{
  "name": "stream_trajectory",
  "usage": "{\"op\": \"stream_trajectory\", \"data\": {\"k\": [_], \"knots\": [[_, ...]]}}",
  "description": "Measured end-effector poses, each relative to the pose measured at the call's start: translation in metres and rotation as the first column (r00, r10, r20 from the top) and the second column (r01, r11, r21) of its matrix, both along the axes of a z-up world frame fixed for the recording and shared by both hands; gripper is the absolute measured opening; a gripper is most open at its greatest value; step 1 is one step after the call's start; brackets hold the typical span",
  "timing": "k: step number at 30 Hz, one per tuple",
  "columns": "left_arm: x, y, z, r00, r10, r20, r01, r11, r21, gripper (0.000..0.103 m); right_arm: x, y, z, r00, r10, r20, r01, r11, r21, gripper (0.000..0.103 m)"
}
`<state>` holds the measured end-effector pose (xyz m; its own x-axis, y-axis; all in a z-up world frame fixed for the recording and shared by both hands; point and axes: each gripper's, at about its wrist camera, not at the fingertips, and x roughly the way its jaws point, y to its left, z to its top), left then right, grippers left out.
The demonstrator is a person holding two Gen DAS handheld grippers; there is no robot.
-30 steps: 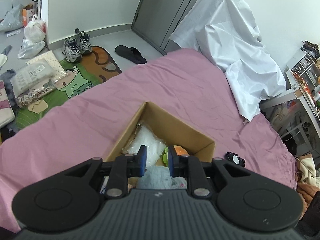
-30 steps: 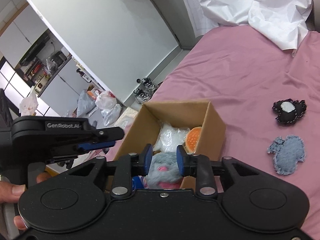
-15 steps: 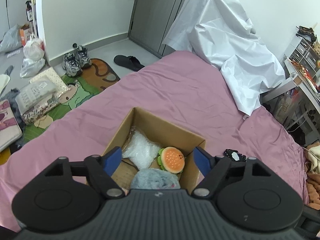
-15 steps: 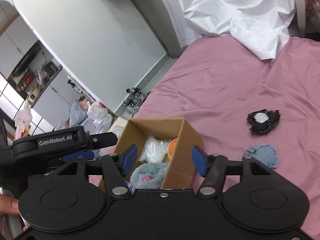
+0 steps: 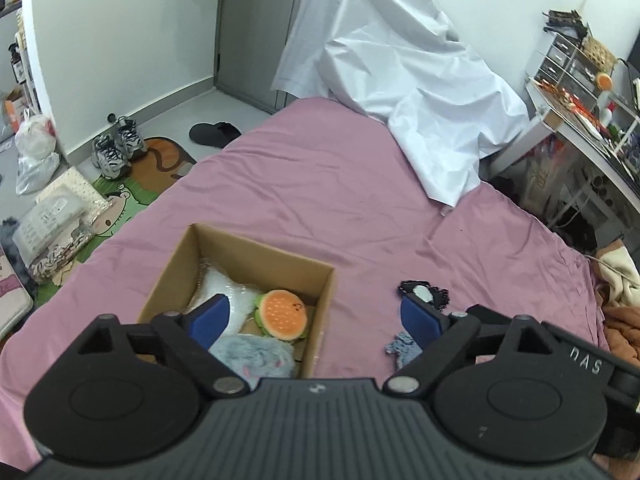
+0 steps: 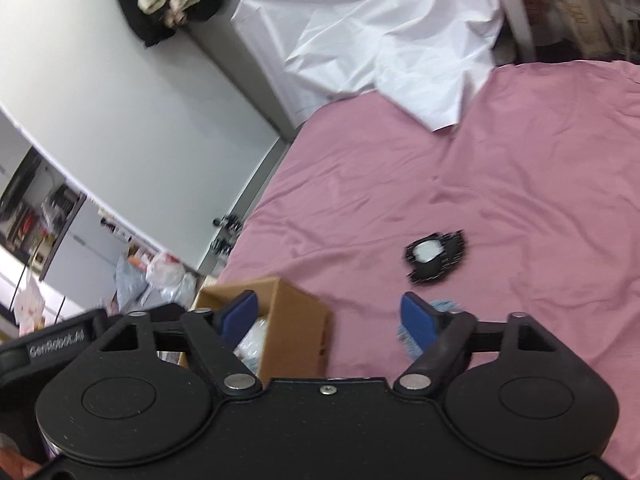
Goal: Organize soft objects
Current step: 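Move both grippers toward the blue denim plush and black plush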
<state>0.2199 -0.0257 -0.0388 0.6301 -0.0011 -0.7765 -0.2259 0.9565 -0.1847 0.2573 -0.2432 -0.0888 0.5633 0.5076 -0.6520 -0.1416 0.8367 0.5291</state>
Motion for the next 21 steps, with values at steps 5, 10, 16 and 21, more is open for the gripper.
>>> {"op": "stream_trajectory", "data": {"k": [5, 10, 16, 21], "knots": [[0.004, -0.017, 0.008, 1.000, -0.014, 0.013, 0.014, 1.000, 0.005, 0.092, 0.008, -0.029, -0.007, 0.996, -0.085, -0.035, 0.086, 0.996, 0.017, 0.085], [0.010, -0.033, 0.013, 1.000, -0.029, 0.010, 0.029, 0.999, 0.020, 0.093, 0.010, -0.042, -0.014, 0.990, -0.122, -0.066, 0.124, 0.992, 0.036, 0.085], [0.025, -0.050, 0.008, 0.999, -0.047, -0.008, 0.047, 0.999, 0.021, 0.093, 0.008, -0.049, -0.015, 0.989, -0.125, -0.082, 0.130, 0.990, 0.050, 0.085], [0.038, -0.055, -0.001, 0.997, -0.056, -0.048, 0.055, 0.998, -0.031, 0.093, 0.010, -0.056, -0.029, 0.979, -0.158, -0.129, 0.165, 0.985, 0.046, 0.084]]}}
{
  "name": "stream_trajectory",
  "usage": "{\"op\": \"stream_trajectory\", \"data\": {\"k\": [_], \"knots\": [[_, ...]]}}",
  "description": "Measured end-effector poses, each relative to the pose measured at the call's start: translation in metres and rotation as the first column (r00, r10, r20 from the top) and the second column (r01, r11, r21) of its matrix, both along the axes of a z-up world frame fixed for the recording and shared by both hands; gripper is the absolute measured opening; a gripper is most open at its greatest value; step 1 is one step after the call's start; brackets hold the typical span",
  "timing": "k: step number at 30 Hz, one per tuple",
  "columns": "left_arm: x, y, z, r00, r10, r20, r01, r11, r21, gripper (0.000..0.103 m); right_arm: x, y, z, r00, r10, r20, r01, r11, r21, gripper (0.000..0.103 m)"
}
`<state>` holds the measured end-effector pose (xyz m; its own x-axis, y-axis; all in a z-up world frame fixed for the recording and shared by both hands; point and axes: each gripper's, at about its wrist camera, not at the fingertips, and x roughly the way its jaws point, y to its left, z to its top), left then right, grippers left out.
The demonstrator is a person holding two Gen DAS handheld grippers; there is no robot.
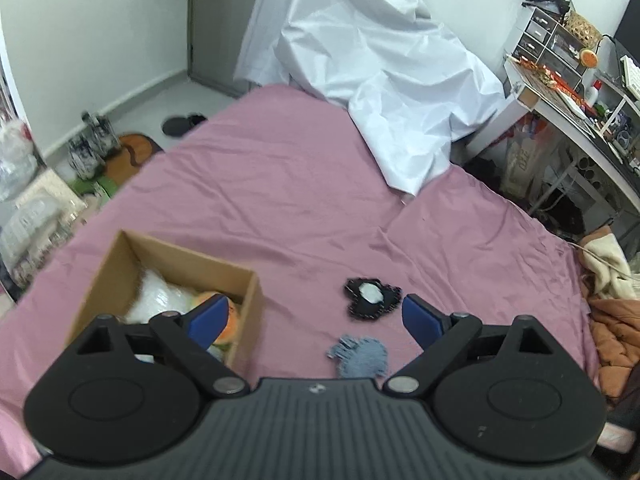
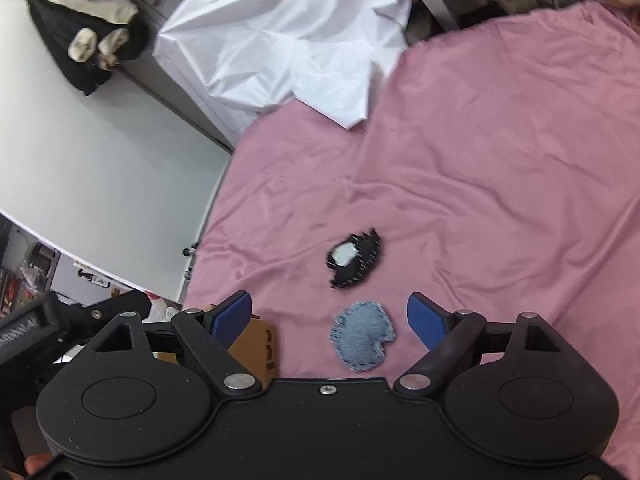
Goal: Organize soft objects
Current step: 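Move both grippers toward the blue denim plush and black plush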
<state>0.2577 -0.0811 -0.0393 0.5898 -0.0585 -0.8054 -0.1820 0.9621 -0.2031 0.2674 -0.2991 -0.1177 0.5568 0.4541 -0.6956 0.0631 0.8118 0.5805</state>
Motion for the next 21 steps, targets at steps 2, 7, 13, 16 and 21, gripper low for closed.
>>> {"op": "stream_trajectory", "data": {"k": [2, 7, 13, 16, 21], "knots": [[0.002, -0.001, -0.003, 1.000, -0.008, 0.003, 0.008, 1.000, -0.021, 0.093, 0.003, 0.002, -0.007, 1.000, -0.002, -0.021, 0.002, 1.000, -0.001, 0.083], [0.011, -0.006, -0.015, 1.000, -0.021, -0.006, 0.020, 0.999, -0.032, 0.093, 0.006, 0.006, -0.020, 0.998, 0.011, -0.056, -0.011, 1.000, 0.002, 0.081], [0.017, -0.012, -0.025, 1.000, -0.021, -0.019, 0.021, 0.999, -0.029, 0.093, 0.016, 0.015, -0.039, 0.994, 0.029, -0.110, -0.031, 0.999, -0.011, 0.075], [0.021, -0.012, -0.029, 0.999, -0.023, -0.027, 0.023, 0.999, -0.026, 0.093, 0.019, 0.023, -0.046, 0.992, 0.043, -0.121, -0.046, 0.999, -0.025, 0.073], [0.027, -0.018, -0.038, 0.999, -0.038, -0.039, 0.038, 0.999, -0.013, 0.093, 0.021, 0.033, -0.055, 0.989, 0.067, -0.130, -0.074, 0.996, -0.046, 0.071]]}}
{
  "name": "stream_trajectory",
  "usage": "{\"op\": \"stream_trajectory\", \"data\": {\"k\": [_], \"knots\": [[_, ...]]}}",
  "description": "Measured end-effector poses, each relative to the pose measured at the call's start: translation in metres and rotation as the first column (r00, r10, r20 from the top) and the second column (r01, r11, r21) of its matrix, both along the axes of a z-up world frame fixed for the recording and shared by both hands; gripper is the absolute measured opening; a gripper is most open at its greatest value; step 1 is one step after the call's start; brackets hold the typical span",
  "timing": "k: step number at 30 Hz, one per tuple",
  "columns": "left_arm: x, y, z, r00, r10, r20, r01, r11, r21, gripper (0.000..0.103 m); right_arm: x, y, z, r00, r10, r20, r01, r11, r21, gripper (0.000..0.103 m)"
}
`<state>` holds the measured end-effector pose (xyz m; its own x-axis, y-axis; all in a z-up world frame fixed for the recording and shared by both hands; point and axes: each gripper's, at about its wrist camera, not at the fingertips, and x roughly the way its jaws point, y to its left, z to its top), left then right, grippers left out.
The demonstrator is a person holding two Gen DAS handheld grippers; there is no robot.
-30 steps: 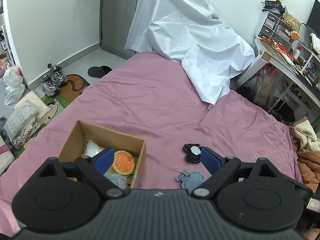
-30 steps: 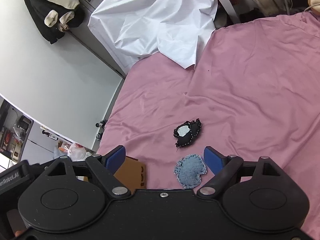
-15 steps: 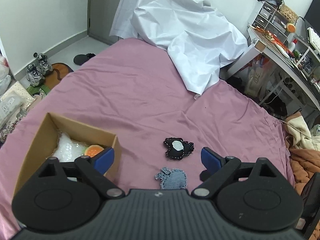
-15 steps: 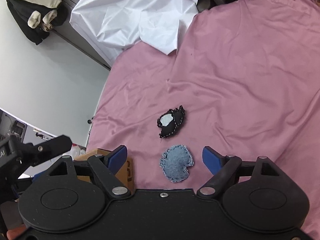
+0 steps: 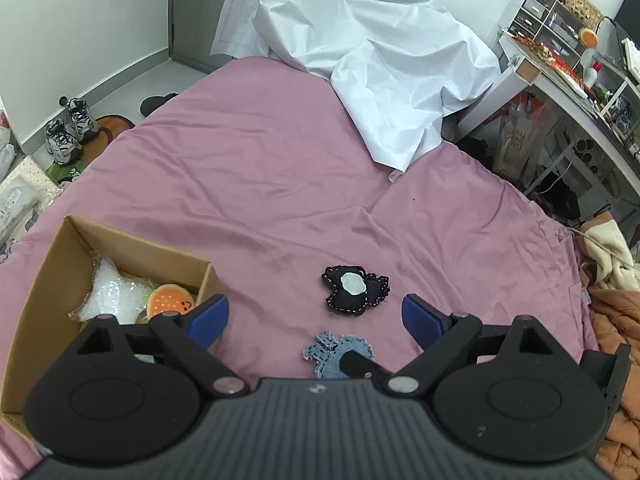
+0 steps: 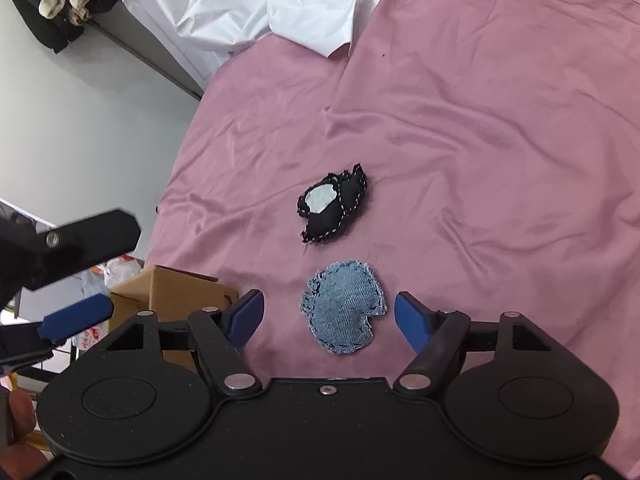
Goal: Organize soft objects
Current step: 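Move both grippers toward the blue denim plush and black plush, then close the right gripper on the denim plush while the left grasps the black plush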
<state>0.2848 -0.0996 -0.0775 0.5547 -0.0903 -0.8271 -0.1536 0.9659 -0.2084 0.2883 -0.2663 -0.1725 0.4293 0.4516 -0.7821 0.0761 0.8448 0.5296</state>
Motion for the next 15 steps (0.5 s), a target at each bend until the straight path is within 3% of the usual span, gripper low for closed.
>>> {"op": "stream_trajectory", "data": {"k": [7, 12, 15], "knots": [[0.008, -0.003, -0.013, 1.000, -0.004, -0.028, 0.005, 1.000, 0.021, 0.092, 0.005, 0.006, -0.011, 1.000, 0.001, -0.026, -0.001, 1.000, -0.014, 0.069], [0.013, -0.002, -0.017, 0.999, -0.008, -0.038, 0.008, 1.000, 0.014, 0.092, 0.009, 0.014, -0.025, 0.998, 0.011, -0.062, -0.013, 0.999, -0.037, 0.055], [0.016, -0.001, -0.021, 0.999, -0.005, -0.043, 0.006, 1.000, 0.013, 0.092, 0.010, 0.020, -0.028, 0.998, 0.023, -0.055, -0.027, 0.997, -0.070, 0.039]]}}
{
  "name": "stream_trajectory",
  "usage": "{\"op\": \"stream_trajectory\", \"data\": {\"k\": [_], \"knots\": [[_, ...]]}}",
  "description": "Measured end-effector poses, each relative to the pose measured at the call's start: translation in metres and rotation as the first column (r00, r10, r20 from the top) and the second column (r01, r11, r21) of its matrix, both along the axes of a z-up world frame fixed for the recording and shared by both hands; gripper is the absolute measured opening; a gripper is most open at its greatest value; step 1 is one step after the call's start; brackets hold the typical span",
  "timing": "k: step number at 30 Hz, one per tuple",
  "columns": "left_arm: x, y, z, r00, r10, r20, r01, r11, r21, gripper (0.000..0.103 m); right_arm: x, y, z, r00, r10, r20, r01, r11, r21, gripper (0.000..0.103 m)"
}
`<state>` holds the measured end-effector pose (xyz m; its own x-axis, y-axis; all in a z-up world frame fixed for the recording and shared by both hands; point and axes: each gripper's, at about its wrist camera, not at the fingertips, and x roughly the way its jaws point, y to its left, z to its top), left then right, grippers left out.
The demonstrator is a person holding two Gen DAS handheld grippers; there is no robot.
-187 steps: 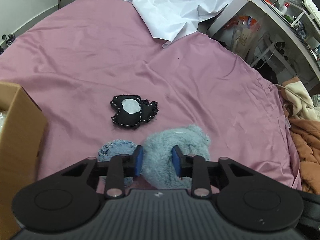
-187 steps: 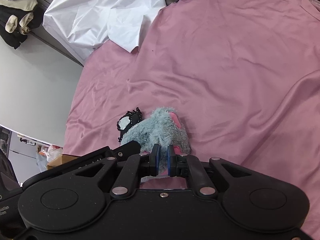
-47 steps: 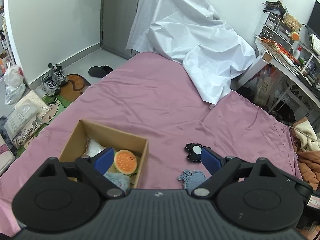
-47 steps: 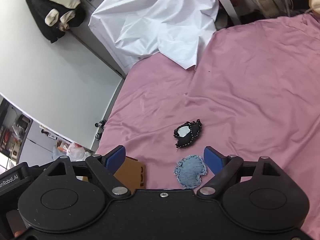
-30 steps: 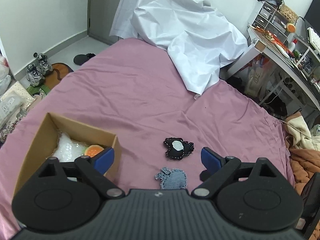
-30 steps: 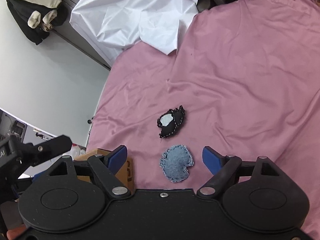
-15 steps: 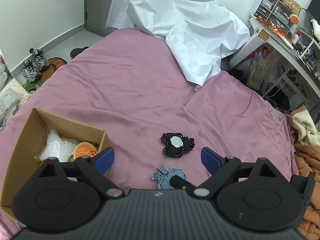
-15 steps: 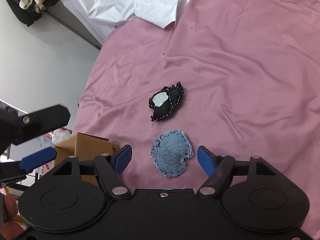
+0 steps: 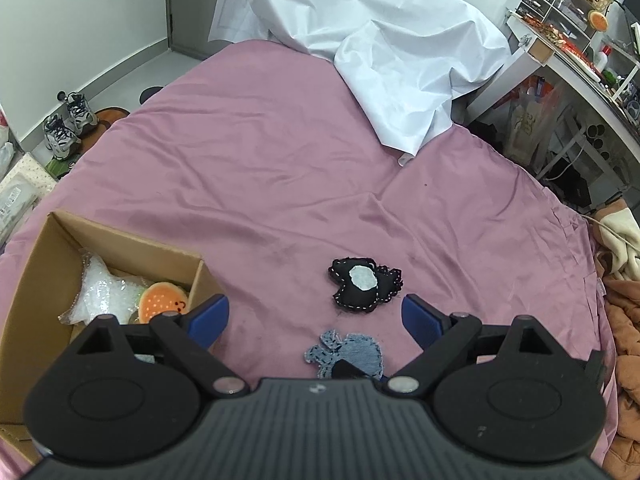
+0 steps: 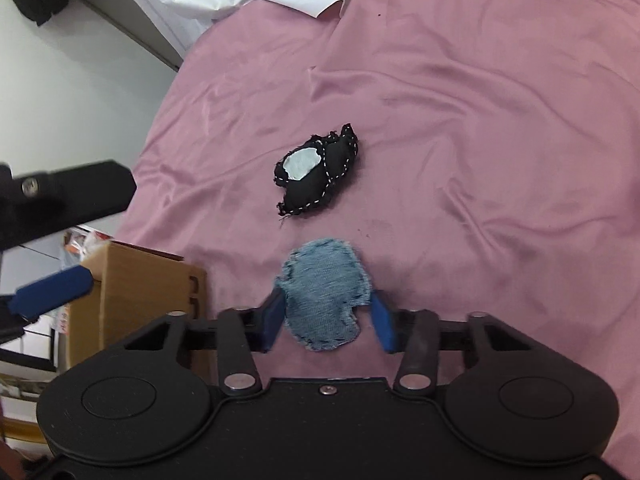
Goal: Organize soft objects
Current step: 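Close the right gripper on the denim plush while the left grasps the black plush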
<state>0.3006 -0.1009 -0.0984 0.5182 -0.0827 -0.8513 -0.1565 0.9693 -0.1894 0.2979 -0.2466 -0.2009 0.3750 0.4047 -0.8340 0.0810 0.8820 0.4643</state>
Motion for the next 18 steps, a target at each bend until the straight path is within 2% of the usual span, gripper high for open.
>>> {"op": "stream_trajectory", "data": {"k": [4, 7, 18], "knots": [[0.004, 0.001, -0.005, 1.000, 0.009, -0.009, -0.009, 1.000, -0.010, 0.092, 0.001, -0.006, 0.000, 1.000, -0.023, -0.002, 0.023, 0.999, 0.026, 0.027], [0.007, -0.003, -0.007, 1.000, 0.000, -0.009, 0.000, 1.000, -0.006, 0.092, -0.001, -0.012, 0.005, 0.999, -0.049, 0.008, 0.049, 0.998, 0.031, 0.023], [0.026, -0.018, -0.034, 0.999, -0.010, -0.032, 0.008, 0.998, -0.055, 0.090, -0.003, -0.045, 0.012, 0.978, -0.211, 0.007, 0.210, 0.976, 0.053, 0.022]]}}
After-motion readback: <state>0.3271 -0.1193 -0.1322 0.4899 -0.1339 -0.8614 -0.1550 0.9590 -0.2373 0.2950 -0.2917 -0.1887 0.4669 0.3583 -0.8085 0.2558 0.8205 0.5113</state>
